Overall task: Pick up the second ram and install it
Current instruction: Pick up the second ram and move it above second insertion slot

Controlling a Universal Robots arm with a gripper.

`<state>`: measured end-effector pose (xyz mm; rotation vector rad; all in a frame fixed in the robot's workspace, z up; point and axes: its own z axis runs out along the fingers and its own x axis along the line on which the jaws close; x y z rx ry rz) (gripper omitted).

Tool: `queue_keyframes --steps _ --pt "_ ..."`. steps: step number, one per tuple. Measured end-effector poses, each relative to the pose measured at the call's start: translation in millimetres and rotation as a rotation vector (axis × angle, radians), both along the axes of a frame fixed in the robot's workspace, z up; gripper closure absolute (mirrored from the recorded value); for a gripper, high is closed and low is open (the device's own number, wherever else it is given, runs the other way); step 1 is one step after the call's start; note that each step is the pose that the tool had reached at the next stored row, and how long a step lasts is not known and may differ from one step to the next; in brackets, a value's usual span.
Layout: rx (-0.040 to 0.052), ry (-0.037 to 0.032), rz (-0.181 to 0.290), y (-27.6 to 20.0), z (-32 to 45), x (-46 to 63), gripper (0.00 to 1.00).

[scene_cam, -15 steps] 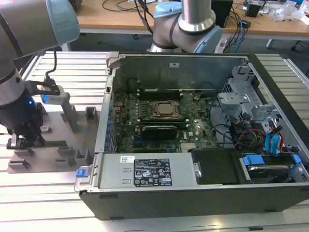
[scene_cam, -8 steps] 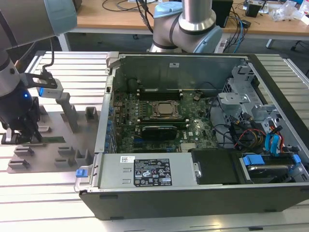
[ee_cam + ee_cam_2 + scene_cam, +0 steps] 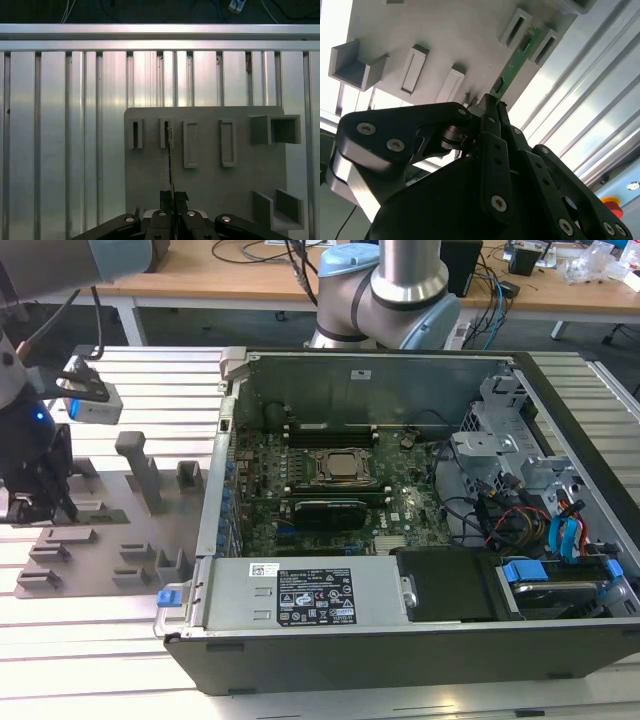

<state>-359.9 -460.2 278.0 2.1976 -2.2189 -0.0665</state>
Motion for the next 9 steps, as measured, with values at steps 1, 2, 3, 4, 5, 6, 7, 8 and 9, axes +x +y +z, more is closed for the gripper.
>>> queue_keyframes --steps 1,2,3,4,5,6,7,8,9 --pt "0.0001 -0.0001 0.0 0.0 1.8 0.0 0.87" --pt "0.0001 0.0 0.0 0.0 5.7 0.0 0.87" --pt "0.0 0.0 0.0 0.0 9.0 0.0 0.87" --pt "0.0 0.0 0.0 0.0 12.0 0.0 0.87" --pt "0.0001 0.0 0.0 0.0 16.5 0.0 0.87" --pt "0.0 0.0 0.0 0.0 19.8 0.0 0.87" --pt "0.0001 0.0 0.0 0.0 23.1 0.0 0.87" --pt "0.0001 -0.0001 0.0 0.0 27.6 0.0 0.87" --pt "0.0001 0.0 0.0 0.0 30.9 0.0 0.87"
